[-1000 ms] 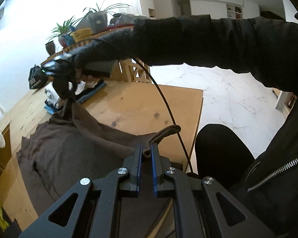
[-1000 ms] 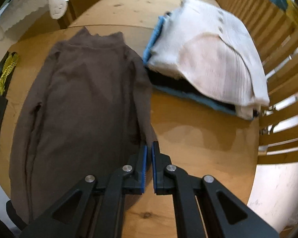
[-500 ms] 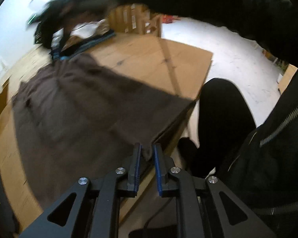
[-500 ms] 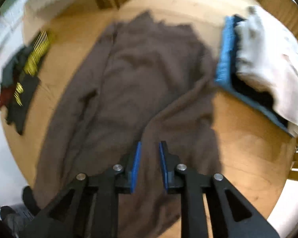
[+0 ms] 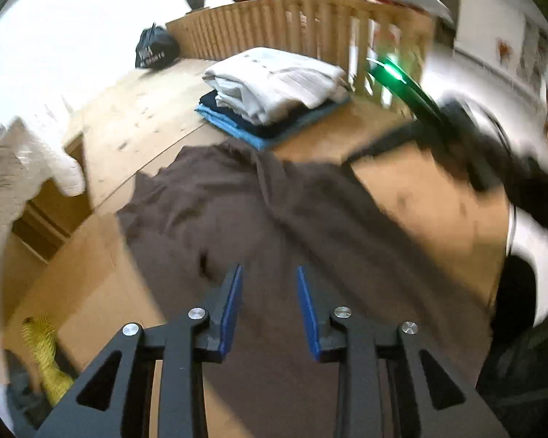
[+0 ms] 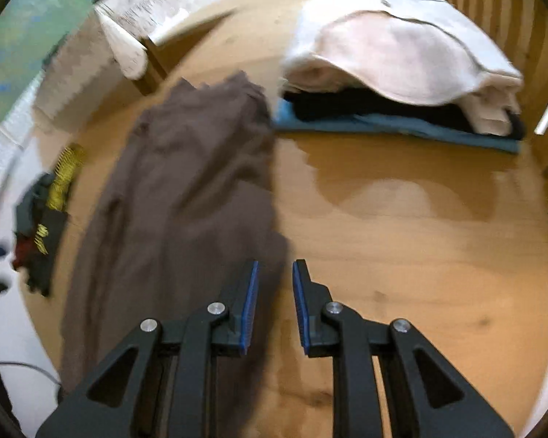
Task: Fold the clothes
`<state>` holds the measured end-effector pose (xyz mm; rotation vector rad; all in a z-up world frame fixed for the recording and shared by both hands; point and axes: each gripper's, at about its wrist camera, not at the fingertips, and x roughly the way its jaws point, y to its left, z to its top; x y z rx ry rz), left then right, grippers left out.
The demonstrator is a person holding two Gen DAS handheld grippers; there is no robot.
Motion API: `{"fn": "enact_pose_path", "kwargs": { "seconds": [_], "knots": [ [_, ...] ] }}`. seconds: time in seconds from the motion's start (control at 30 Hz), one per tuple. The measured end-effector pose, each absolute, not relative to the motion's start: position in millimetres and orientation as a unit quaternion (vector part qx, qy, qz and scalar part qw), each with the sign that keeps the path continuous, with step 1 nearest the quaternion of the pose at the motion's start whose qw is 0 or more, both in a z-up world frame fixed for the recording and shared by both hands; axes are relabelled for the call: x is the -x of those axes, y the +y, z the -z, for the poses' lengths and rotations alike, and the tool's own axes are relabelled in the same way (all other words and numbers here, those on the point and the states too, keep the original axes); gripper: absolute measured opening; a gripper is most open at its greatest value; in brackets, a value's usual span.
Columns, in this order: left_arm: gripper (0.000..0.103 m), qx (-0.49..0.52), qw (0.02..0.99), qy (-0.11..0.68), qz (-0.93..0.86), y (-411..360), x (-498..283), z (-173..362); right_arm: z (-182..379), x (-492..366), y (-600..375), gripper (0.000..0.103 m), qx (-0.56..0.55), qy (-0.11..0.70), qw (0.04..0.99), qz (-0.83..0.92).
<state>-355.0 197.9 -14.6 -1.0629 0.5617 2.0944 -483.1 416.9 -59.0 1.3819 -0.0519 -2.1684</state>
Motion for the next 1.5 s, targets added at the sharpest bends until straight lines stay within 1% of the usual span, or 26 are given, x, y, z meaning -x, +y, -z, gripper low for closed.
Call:
{"fn": "enact_pose_path", "kwargs": {
  "seconds": [0.07,0.2,0.3,0.33,0.4,0.53,0.63,0.7,0.73,0.77,0.8,0.83,0.87,0.93,1.0,1.03,1.1,1.13,1.17,1.2,1.23,1.33,1.37,1.43,1.47,1.5],
  "knots": [
    [0.029,0.421,0.353,0.192,-0.813,225.3,400.4,27.1,66.1,478.5,410.0,0.019,-0.519,-0.006,0.284,0.806],
    [0.030,0.470,0.332,0.168,-0.800,282.0,474.9,81.3,84.2,470.3,401.5,0.019,-0.535,0.035,0.264,0.802],
    [0.029,0.506,0.316,0.149,-0.789,317.4,523.6,119.1,86.8,464.2,405.4,0.020,-0.527,0.045,0.264,0.806],
    [0.029,0.522,0.314,0.128,-0.783,322.7,536.2,129.6,87.0,462.8,406.2,0.020,-0.527,0.049,0.264,0.807],
    [0.030,0.543,0.320,0.096,-0.770,328.8,549.5,141.4,87.4,460.9,407.0,0.020,-0.526,0.052,0.266,0.807],
    [0.030,0.535,0.314,0.118,-0.775,339.2,551.8,147.2,88.3,455.7,400.2,0.023,-0.512,0.086,0.266,0.812],
    [0.030,0.518,0.325,0.122,-0.781,338.1,549.0,138.3,88.5,452.1,398.1,0.025,-0.506,0.096,0.266,0.815],
    [0.026,0.516,0.333,0.117,-0.781,338.0,551.0,134.8,88.3,451.2,398.2,0.027,-0.505,0.096,0.267,0.815],
    [0.021,0.517,0.336,0.121,-0.778,339.7,551.0,135.6,88.3,451.4,399.1,0.027,-0.506,0.092,0.268,0.815],
    [0.018,0.518,0.339,0.124,-0.776,341.3,550.9,136.4,88.4,450.8,400.4,0.028,-0.505,0.090,0.269,0.815],
    [0.018,0.520,0.336,0.123,-0.776,341.2,550.6,136.7,88.8,449.6,402.1,0.028,-0.504,0.091,0.270,0.815],
    [0.022,0.522,0.334,0.122,-0.775,341.2,550.2,136.9,89.1,448.3,403.7,0.028,-0.503,0.091,0.271,0.815],
    [0.031,0.524,0.332,0.121,-0.775,341.1,549.9,137.2,89.4,447.0,405.4,0.028,-0.502,0.091,0.272,0.816],
    [0.044,0.528,0.323,0.124,-0.775,340.9,549.7,138.6,90.0,446.8,405.6,0.028,-0.501,0.094,0.271,0.816],
    [0.046,0.533,0.310,0.132,-0.776,340.6,549.9,140.8,90.5,451.0,404.2,0.028,-0.502,0.097,0.270,0.816],
    [0.051,0.535,0.303,0.136,-0.777,340.4,550.0,142.0,91.7,452.7,402.6,0.029,-0.502,0.097,0.270,0.816],
    [0.051,0.539,0.289,0.144,-0.778,340.1,550.2,144.2,94.9,454.9,398.6,0.030,-0.502,0.096,0.271,0.816],
    [0.049,0.543,0.291,0.141,-0.775,339.7,552.1,147.6,95.5,455.2,398.0,0.030,-0.501,0.097,0.271,0.816],
    [0.034,0.541,0.297,0.142,-0.774,339.0,552.0,149.0,95.9,455.4,397.6,0.030,-0.501,0.097,0.271,0.816],
    [0.023,0.539,0.302,0.143,-0.774,338.4,551.9,150.5,96.2,455.7,397.4,0.030,-0.501,0.097,0.271,0.816],
    [0.009,0.536,0.307,0.144,-0.773,337.8,551.7,151.9,96.5,456.0,397.1,0.030,-0.501,0.098,0.272,0.816],
    [0.010,0.527,0.308,0.134,-0.780,322.7,552.0,149.6,97.4,457.3,396.9,0.030,-0.500,0.102,0.278,0.814],
    [0.015,0.521,0.308,0.121,-0.787,314.5,552.8,145.3,97.4,457.6,397.3,0.030,-0.500,0.102,0.279,0.814],
    [0.017,0.506,0.306,0.095,-0.801,297.9,554.3,136.8,97.5,458.1,397.2,0.030,-0.501,0.102,0.278,0.814],
    [0.021,0.499,0.305,0.082,-0.807,289.6,555.0,132.6,97.4,458.6,396.1,0.030,-0.501,0.104,0.277,0.813],
    [0.021,0.495,0.308,0.067,-0.810,283.5,555.1,127.6,97.3,459.1,394.9,0.030,-0.502,0.106,0.275,0.813]
  ]
}}
